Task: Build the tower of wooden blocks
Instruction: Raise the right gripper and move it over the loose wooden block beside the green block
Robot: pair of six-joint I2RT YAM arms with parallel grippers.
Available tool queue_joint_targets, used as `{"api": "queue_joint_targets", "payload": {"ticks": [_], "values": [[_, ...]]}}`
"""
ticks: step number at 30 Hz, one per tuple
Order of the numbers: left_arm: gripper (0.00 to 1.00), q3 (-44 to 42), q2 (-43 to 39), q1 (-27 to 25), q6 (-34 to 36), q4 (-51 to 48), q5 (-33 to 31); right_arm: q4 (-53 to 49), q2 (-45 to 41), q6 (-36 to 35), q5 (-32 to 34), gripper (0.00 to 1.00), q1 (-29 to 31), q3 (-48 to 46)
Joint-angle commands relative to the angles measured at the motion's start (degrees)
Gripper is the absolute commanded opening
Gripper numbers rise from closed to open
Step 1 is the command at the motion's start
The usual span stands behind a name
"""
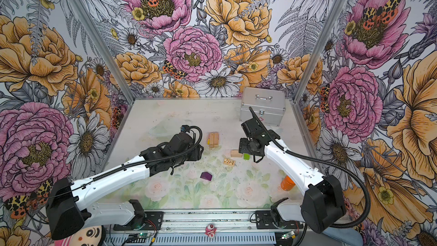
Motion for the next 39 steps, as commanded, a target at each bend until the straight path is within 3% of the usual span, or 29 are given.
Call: {"api": "queue_joint_targets", "payload": {"ticks": [1,3,5,11,19,39], "values": [[0.71,1.1,-1.2,-4.0,-1.7,-0.2,-5.9,1.6,-3.3,-1.8,-1.8,0.74,-0.5,-2.0],[0.81,0.8,-1.9,-6.4,-2.0,-0.1,-7.6,1.7,-4.3,-2.2,-2.4,0.76,-0.7,-3.1],[0.98,0.1,-2.7,-8.6,-2.5,-0.2,-9.2,1.7,-5.2,-2.3,-2.9,0.8,-0.9,-3.8],[0.99,-3.8,-7.1,-13.3,-5.8,-0.1,-14.1,1.9,-5.6,-2.6,-3.9,0.85,-1.0,-5.1],[0.99,-10.8,-14.0,-14.9,-8.4,-0.1,-15.3,2.6,-2.8,-2.6,-4.0,0.85,-0.9,-4.3],[0.99,-17.8,-23.0,-11.7,-4.5,-1.2,-15.0,3.3,14.6,1.5,-1.3,0.85,6.3,6.7]]}}
